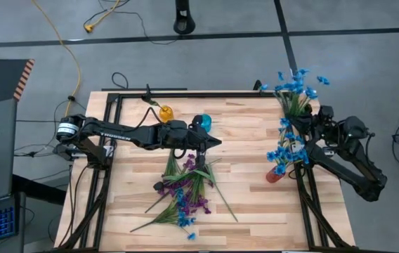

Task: Sort flowers into vase by color
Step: Put the top blue flower into the red vase

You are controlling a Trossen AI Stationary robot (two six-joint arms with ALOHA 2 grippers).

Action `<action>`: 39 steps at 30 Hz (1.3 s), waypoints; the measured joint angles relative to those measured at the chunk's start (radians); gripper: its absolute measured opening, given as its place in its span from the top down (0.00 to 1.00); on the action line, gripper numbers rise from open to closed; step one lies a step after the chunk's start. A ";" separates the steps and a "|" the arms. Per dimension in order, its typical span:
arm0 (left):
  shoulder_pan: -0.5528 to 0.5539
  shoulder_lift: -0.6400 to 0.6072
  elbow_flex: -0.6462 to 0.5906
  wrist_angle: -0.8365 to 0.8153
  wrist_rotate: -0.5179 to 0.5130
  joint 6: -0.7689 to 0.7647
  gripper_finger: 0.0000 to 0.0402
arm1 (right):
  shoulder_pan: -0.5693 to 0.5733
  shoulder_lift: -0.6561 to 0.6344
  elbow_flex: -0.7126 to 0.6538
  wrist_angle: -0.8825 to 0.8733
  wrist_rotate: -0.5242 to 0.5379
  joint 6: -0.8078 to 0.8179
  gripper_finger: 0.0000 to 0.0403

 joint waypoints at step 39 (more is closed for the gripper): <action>0.000 0.000 0.001 0.014 -0.001 -0.004 1.00 | 0.013 0.002 -0.124 0.193 -0.058 0.130 0.90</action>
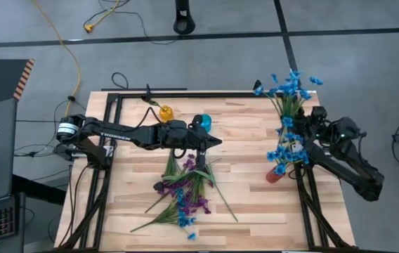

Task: Sort flowers into vase by color
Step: Put the top blue flower into the red vase

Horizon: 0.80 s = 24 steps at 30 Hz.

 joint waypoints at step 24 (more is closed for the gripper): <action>0.000 0.000 0.000 -0.001 0.000 -0.027 1.00 | 0.465 -0.002 -0.083 0.141 0.201 -0.114 0.90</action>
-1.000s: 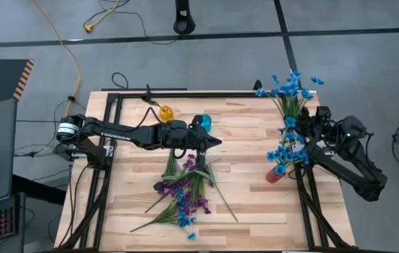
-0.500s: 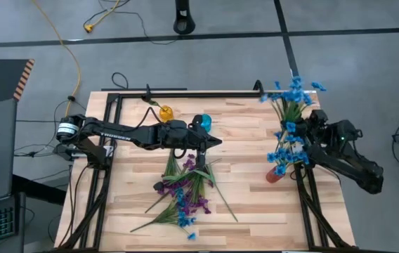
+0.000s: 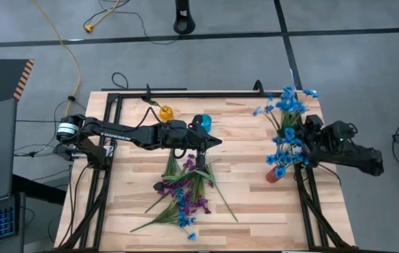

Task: Sort flowers into vase by color
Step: Put the top blue flower into the red vase

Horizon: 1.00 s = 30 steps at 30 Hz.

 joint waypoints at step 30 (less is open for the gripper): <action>0.000 0.000 0.000 -0.001 0.000 -0.004 1.00 | 0.091 0.000 0.086 -0.271 0.025 -0.071 0.90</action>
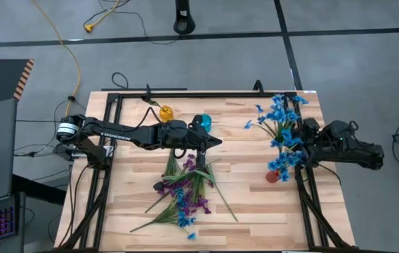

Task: Sort flowers into vase by color
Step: Put the top blue flower into the red vase

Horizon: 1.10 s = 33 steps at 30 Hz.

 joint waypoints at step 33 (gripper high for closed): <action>0.000 0.000 0.000 0.000 0.000 -0.002 1.00 | 0.000 0.000 -0.046 -0.172 0.018 -0.046 0.89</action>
